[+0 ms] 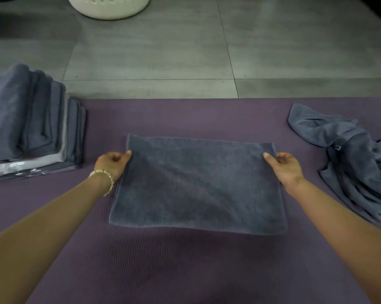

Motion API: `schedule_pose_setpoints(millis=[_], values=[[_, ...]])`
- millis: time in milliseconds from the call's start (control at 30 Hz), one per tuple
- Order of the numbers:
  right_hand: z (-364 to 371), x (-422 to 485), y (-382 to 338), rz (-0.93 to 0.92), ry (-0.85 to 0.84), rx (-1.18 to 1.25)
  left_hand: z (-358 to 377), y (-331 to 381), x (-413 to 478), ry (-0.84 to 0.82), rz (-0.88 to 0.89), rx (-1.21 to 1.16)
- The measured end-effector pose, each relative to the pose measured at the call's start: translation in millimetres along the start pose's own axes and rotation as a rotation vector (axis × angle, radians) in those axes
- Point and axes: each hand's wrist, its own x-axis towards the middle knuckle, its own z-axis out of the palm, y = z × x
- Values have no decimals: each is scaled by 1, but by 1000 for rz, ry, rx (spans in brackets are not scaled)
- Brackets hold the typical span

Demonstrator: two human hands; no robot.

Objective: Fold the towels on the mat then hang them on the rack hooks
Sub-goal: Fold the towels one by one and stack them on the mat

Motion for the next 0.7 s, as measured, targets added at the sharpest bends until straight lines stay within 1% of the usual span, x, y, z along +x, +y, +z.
schedule_pose_setpoints(millis=[133, 167, 233, 300, 400, 467, 567, 700], values=[[-15, -39, 19, 3, -72, -206, -8, -32, -42, -93, 76, 150], [-19, -51, 26, 15, -90, -233, -9, -42, -51, -85, 111, 186], [-24, -68, 39, 19, -91, -271, -8, -57, -62, -38, 144, 160], [-23, -80, 48, -4, -32, -267, -1, -60, -72, 16, 162, 98], [-14, -86, 53, -64, 106, -153, 14, -57, -82, 121, 168, 35], [-11, -88, 52, -118, 155, -123, 16, -56, -83, 178, 173, 6], [-13, -86, 55, -164, 152, -125, 11, -61, -80, 173, 203, 18], [-10, -84, 67, -118, 154, -158, 13, -70, -81, 136, 181, 83]])
